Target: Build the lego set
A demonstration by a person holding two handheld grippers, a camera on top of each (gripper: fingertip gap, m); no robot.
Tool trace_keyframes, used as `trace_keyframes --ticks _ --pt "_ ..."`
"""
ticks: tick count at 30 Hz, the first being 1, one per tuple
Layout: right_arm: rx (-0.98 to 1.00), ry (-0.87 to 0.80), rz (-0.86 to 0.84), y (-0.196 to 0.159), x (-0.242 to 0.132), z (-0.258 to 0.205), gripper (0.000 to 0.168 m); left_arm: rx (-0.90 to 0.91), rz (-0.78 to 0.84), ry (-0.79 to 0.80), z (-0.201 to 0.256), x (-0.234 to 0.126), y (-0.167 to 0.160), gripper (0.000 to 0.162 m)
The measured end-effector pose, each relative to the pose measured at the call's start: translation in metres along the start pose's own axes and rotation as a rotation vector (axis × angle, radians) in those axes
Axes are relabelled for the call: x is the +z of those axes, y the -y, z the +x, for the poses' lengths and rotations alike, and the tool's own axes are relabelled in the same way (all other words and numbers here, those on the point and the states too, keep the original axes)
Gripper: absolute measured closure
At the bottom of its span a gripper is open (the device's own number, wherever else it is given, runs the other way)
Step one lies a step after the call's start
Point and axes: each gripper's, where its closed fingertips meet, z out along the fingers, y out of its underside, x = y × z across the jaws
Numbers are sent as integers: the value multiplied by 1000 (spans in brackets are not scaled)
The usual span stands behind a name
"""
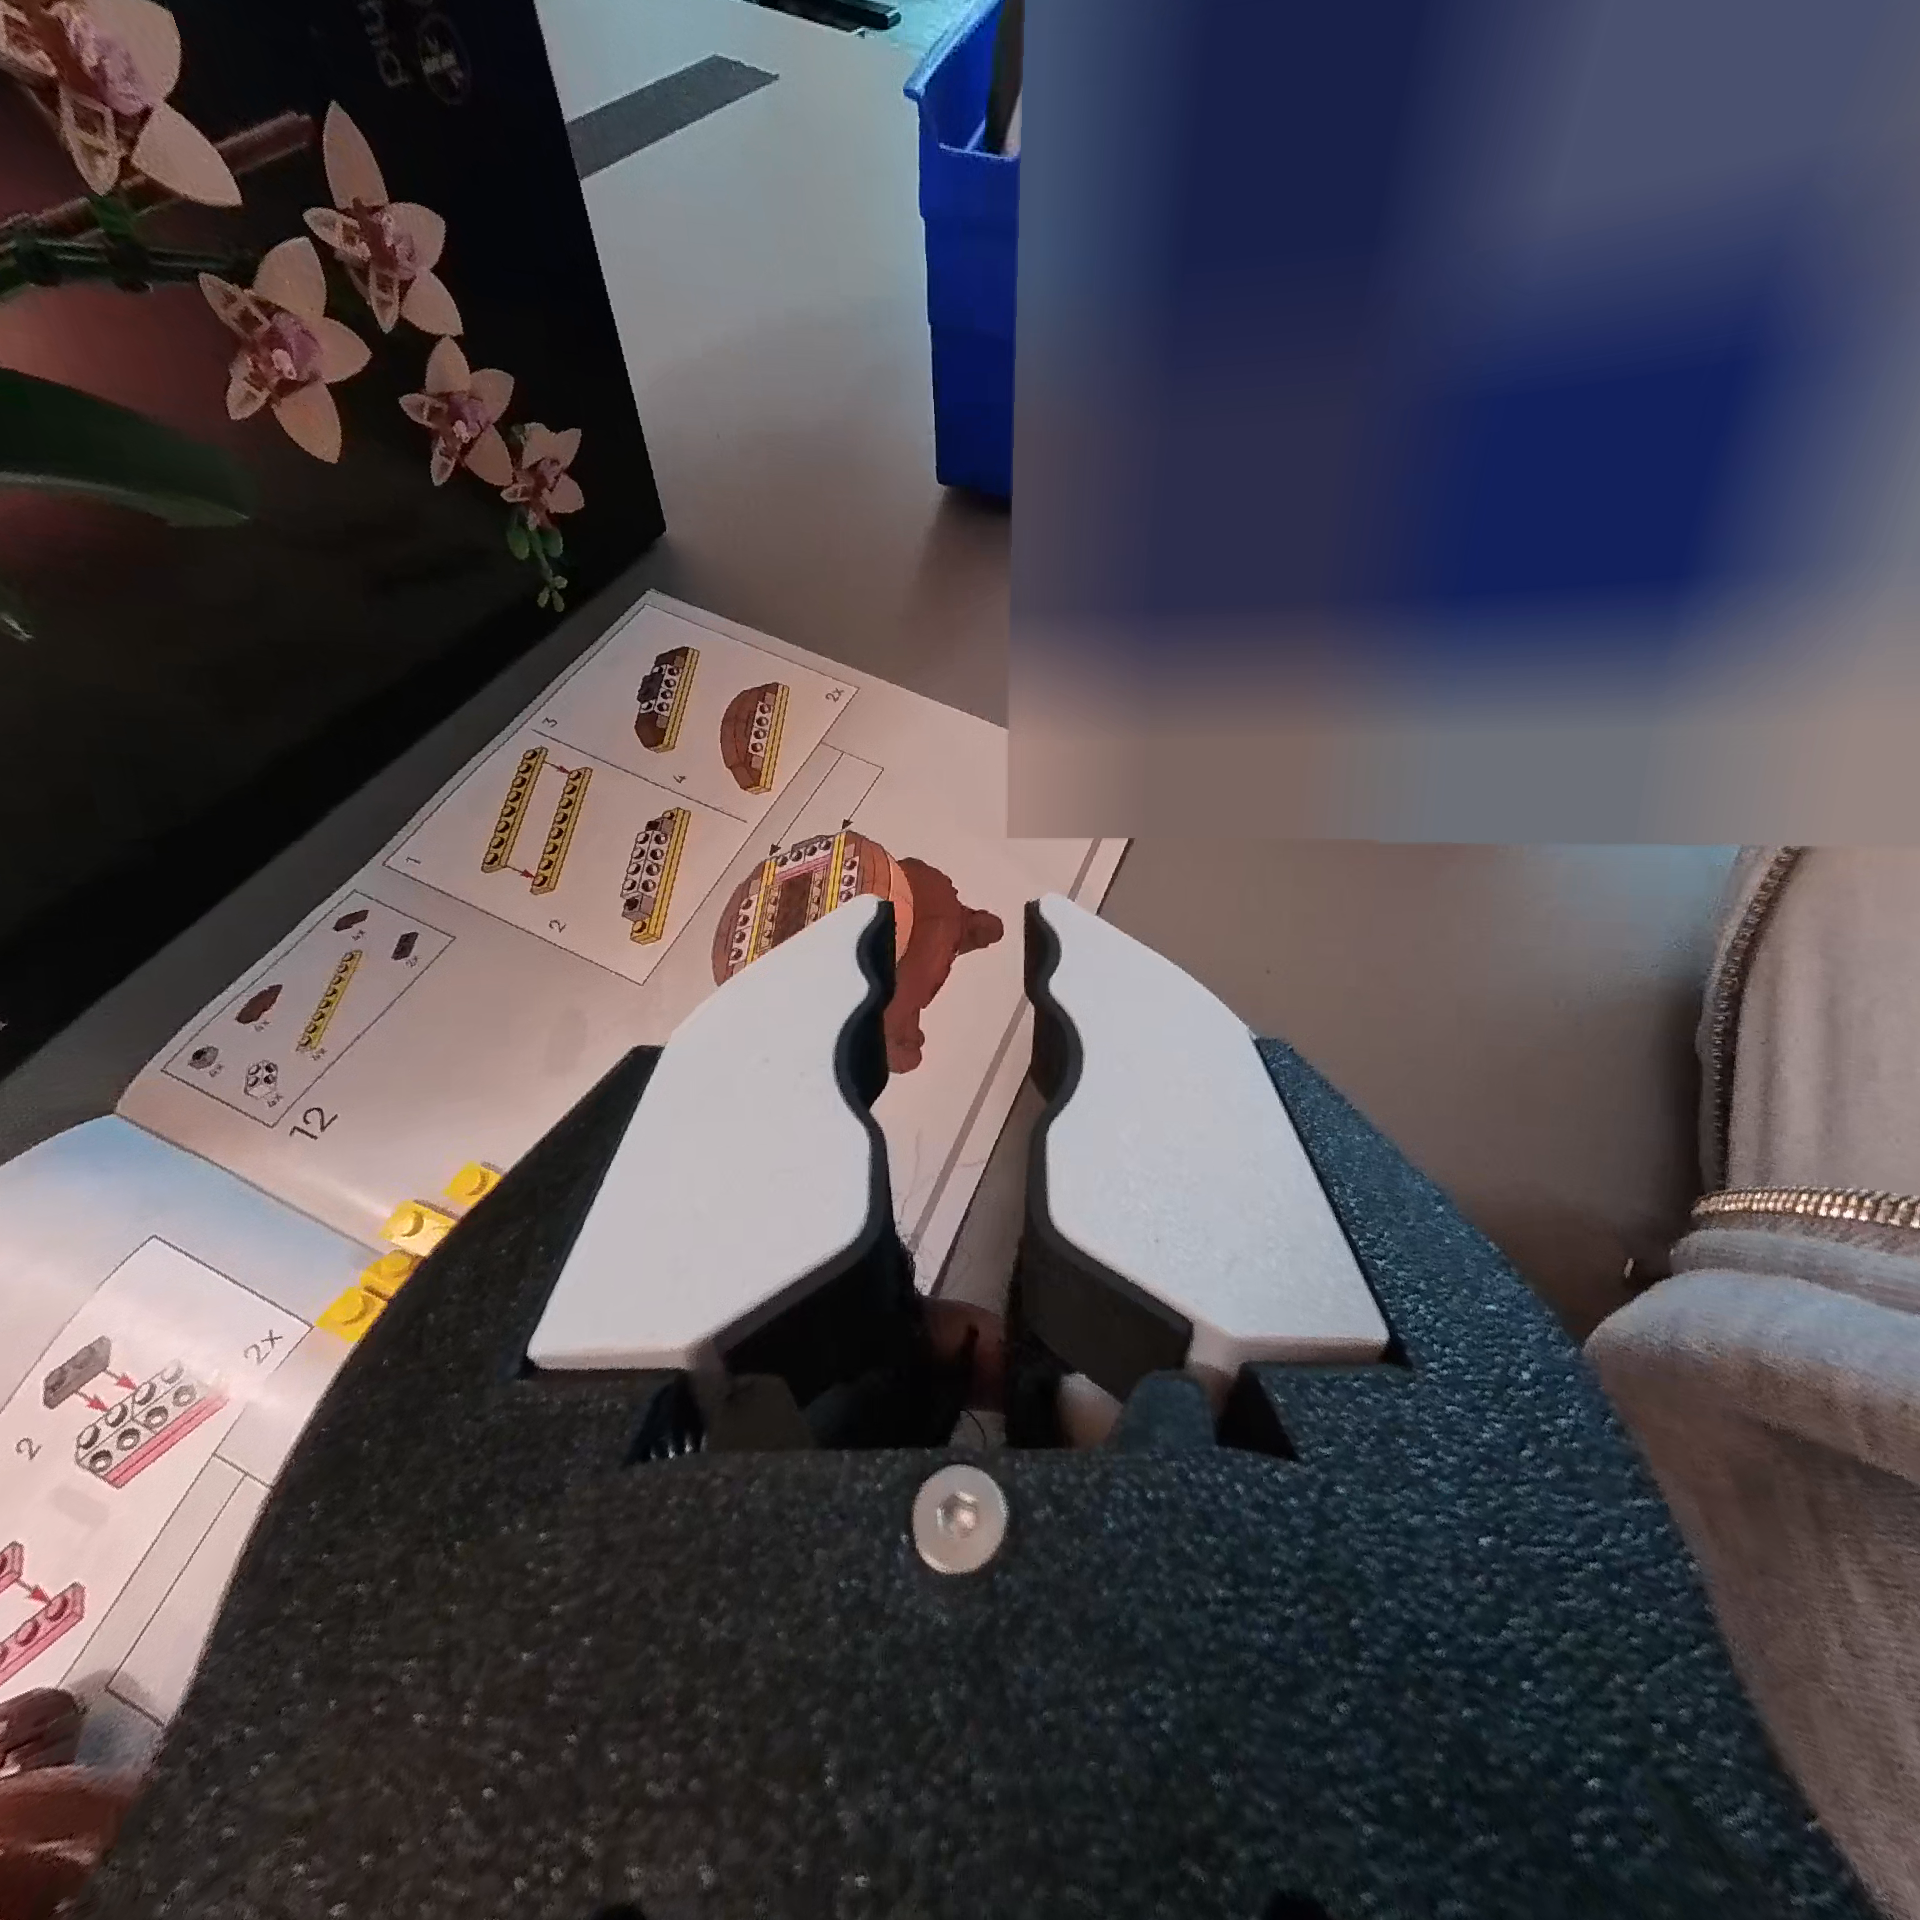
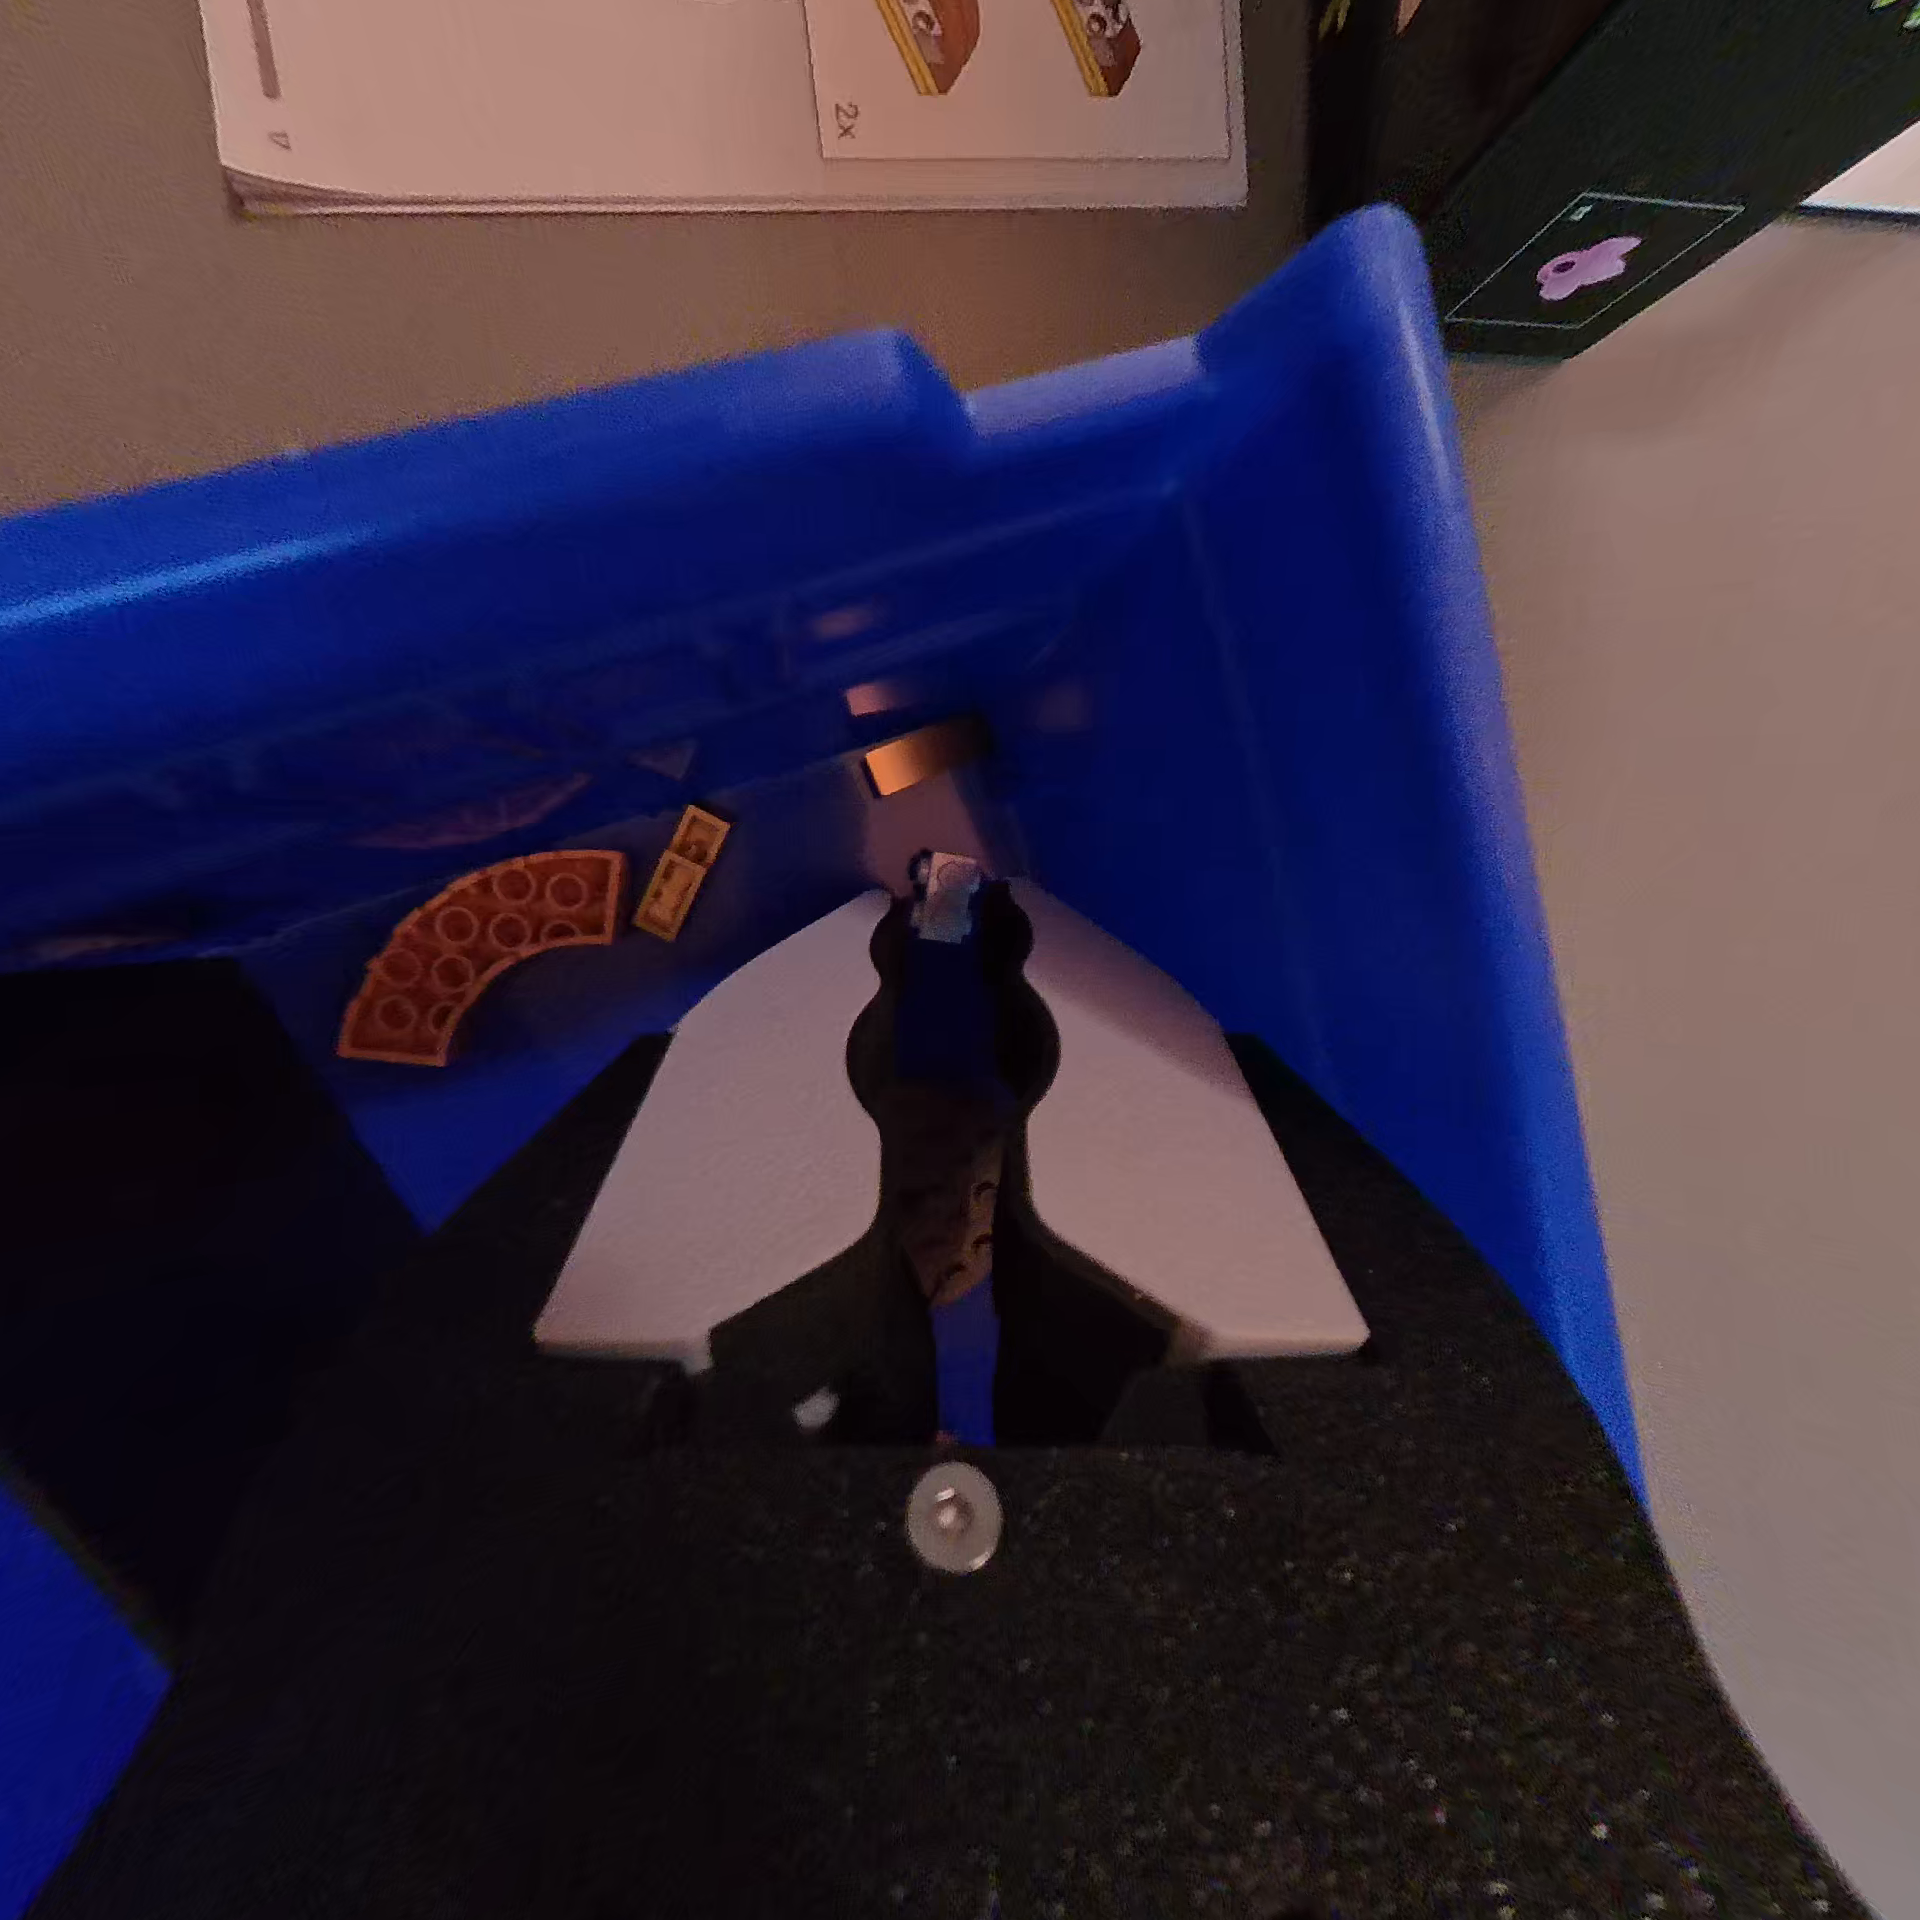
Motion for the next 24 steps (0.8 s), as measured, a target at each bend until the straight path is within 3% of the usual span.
trace_keyframes --ticks 14,19,24 --pt "97 34 -35 -3 1 -4 157 -6 8 6 0 -5 -3 139" --pt "167 -26 8 17 -41 -5 157 -20 58 22 -1 -19 1 139" --pt "219 -118 81 74 -94 -13 157 -46 108 35 3 -42 -9 139"
